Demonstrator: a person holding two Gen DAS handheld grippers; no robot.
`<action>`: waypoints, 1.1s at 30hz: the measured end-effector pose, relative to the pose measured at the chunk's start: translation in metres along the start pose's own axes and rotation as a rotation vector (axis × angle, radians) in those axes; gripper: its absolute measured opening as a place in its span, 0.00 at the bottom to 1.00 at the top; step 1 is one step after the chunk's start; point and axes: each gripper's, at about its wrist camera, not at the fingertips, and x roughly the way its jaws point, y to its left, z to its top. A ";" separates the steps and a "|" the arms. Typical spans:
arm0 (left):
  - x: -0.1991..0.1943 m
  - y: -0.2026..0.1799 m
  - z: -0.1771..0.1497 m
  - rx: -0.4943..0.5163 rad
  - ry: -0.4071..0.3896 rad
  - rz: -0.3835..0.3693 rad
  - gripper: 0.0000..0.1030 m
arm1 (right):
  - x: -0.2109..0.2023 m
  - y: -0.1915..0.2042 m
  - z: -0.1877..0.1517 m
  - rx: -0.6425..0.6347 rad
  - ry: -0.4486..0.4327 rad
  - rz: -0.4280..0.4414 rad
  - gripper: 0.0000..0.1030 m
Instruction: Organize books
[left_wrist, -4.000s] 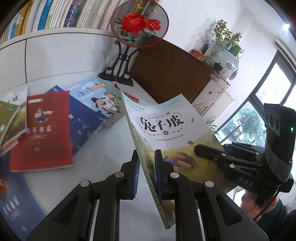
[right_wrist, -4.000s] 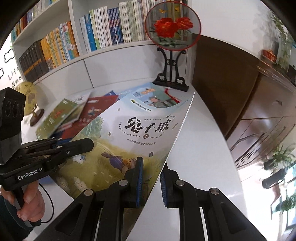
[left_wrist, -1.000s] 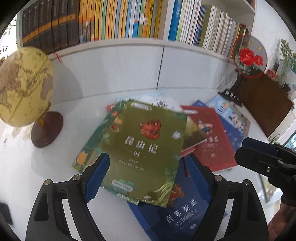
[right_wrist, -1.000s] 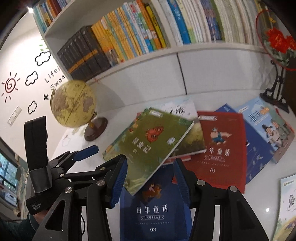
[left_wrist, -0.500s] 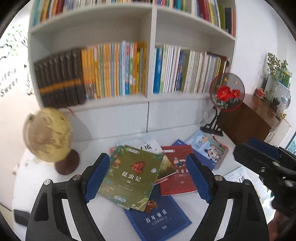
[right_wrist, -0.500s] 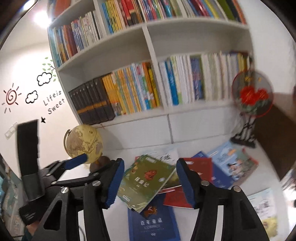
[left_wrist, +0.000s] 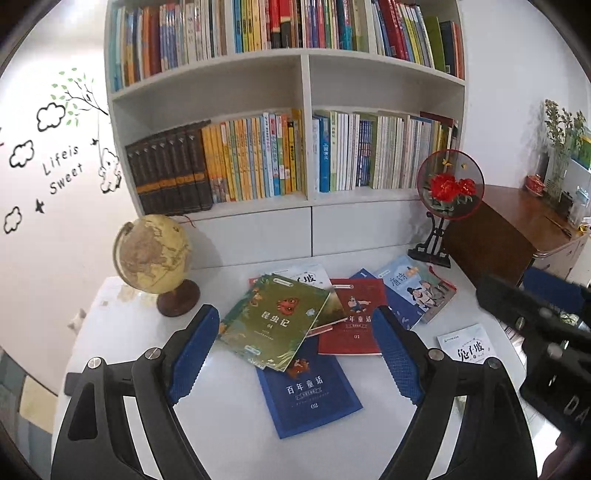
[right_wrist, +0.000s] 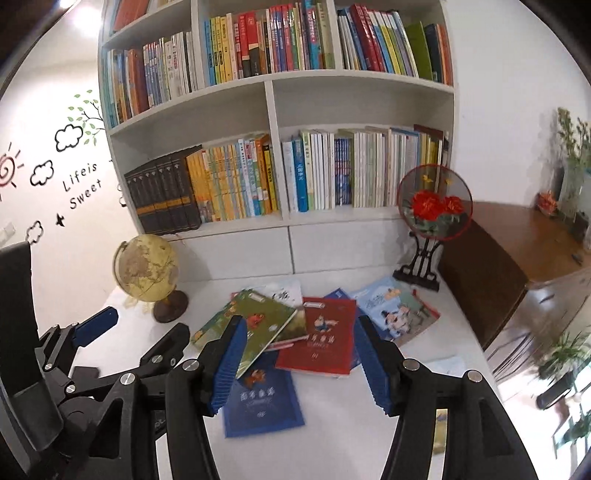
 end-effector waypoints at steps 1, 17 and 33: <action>-0.005 -0.002 0.000 0.001 -0.002 0.002 0.81 | -0.005 0.000 -0.002 -0.005 0.001 0.007 0.57; -0.030 -0.012 -0.009 -0.022 0.007 0.039 0.81 | -0.038 0.011 -0.012 -0.066 -0.071 -0.030 0.70; 0.016 0.015 0.019 0.033 0.014 0.004 0.81 | 0.020 0.042 0.018 -0.029 -0.035 -0.095 0.70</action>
